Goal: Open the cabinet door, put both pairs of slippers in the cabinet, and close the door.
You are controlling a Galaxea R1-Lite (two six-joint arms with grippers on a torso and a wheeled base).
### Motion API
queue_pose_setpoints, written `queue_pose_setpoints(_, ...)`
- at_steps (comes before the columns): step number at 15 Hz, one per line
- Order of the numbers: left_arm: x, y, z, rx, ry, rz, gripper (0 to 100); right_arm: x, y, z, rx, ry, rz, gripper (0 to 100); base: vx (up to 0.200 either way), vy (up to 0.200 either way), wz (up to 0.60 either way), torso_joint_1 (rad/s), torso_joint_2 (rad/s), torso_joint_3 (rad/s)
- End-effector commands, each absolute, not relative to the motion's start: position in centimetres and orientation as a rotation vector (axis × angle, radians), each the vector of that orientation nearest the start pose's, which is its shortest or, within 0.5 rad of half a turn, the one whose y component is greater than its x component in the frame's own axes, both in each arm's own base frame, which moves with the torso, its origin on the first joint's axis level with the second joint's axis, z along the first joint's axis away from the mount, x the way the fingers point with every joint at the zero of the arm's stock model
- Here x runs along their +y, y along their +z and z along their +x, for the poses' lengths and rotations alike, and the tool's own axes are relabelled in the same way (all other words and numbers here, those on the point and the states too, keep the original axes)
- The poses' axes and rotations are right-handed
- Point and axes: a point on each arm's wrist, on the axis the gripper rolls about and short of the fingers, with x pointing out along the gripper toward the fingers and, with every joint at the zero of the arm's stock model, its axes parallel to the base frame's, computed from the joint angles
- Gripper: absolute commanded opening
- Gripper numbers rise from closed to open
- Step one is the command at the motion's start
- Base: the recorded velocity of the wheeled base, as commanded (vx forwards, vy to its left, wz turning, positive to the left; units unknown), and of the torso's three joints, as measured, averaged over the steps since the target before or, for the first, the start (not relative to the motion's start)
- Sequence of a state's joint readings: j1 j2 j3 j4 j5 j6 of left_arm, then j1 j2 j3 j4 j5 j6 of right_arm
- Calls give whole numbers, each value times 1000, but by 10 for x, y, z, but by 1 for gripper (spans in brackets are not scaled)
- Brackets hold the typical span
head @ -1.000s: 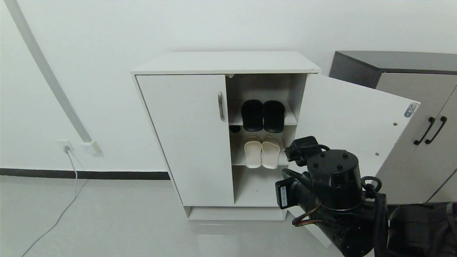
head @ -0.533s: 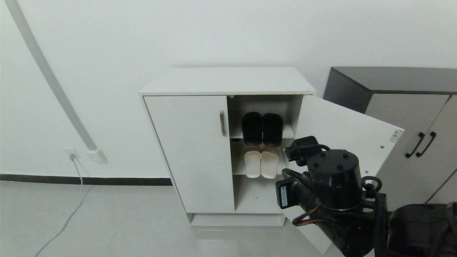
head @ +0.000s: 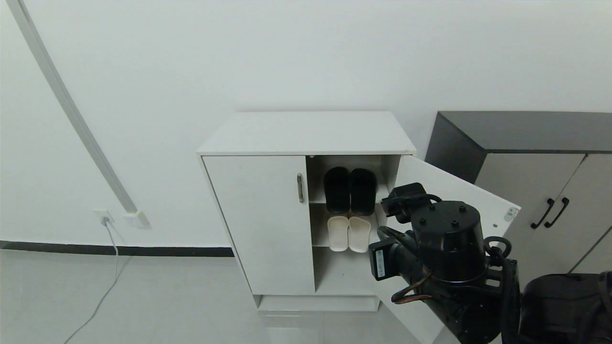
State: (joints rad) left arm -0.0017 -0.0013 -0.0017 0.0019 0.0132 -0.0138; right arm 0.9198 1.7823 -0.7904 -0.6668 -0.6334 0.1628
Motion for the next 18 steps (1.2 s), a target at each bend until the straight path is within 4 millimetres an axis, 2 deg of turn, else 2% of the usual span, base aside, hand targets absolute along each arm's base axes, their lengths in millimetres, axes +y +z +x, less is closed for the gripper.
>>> queue_pose_setpoints(1,0,76,-23,0,12,-15,0,243,156,201,256,264,-69,0,0,0,0,227,-549,-320)
queue_pose_setpoints(12,0,76,-23,0,12,-14,0,241,158,201,250,263,-63,0,0,0,0,237,-535,-298)
queue_pose_setpoints(18,0,76,-23,0,12,-14,0,239,160,201,244,260,-71,0,0,0,0,48,-109,-59)
